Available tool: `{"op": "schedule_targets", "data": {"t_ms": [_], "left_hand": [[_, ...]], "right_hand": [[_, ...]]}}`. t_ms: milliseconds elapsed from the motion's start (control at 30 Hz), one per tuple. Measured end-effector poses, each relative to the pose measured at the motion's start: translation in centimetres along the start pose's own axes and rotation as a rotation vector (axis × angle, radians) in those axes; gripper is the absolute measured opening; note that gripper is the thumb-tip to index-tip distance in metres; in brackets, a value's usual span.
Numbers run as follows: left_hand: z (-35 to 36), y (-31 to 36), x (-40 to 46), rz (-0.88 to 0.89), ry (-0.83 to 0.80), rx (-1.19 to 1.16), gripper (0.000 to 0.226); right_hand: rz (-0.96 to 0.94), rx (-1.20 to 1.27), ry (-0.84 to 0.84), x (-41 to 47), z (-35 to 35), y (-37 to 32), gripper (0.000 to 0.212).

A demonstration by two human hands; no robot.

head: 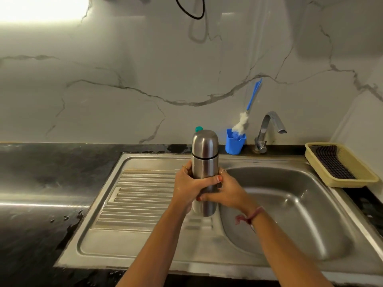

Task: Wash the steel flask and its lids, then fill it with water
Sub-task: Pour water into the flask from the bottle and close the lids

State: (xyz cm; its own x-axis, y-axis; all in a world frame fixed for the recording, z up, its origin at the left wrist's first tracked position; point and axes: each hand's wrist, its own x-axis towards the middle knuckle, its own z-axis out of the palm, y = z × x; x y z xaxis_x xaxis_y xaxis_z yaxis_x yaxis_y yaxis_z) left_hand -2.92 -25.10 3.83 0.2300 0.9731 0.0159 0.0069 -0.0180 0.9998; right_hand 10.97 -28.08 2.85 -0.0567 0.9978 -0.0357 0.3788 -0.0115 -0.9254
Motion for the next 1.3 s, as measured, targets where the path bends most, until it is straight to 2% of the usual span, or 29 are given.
{"op": "schedule_targets", "data": {"t_ms": [133, 267, 367, 433, 467, 600, 833, 1300], "left_hand": [[-2.8, 0.4, 1.1, 0.012, -0.013, 0.022, 0.06], [-6.3, 1.4, 2.9, 0.02, -0.158, 0.135, 0.055], [-9.6, 1.5, 4.4, -0.025, -0.227, 0.204, 0.064], [-11.4, 1.2, 5.3, -0.046, -0.195, 0.202, 0.082], [-12.2, 1.0, 5.7, -0.048, -0.163, 0.176, 0.084], [-14.5, 0.7, 8.2, -0.044, -0.104, 0.1, 0.056], [-16.6, -0.7, 13.2, -0.056, -0.042, 0.021, 0.059], [-18.6, -4.8, 19.3, -0.125, -0.058, 0.021, 0.064]], "right_hand": [[-0.032, -0.051, 0.14, 2.3, 3.0, -1.8, 0.074], [-0.048, -0.056, 0.212, 4.8, 5.0, -2.2, 0.077], [-0.057, -0.028, 0.234, 6.6, 6.2, -3.1, 0.079], [-0.059, 0.007, 0.238, 8.1, 6.7, -3.9, 0.079], [-0.064, 0.023, 0.238, 9.0, 6.9, -4.3, 0.078], [-0.081, 0.011, 0.241, 13.4, 7.9, -5.2, 0.076], [-0.046, -0.038, 0.207, 20.2, 9.3, -4.7, 0.077], [0.116, -0.06, 0.217, 26.8, 11.6, -1.6, 0.069]]}}
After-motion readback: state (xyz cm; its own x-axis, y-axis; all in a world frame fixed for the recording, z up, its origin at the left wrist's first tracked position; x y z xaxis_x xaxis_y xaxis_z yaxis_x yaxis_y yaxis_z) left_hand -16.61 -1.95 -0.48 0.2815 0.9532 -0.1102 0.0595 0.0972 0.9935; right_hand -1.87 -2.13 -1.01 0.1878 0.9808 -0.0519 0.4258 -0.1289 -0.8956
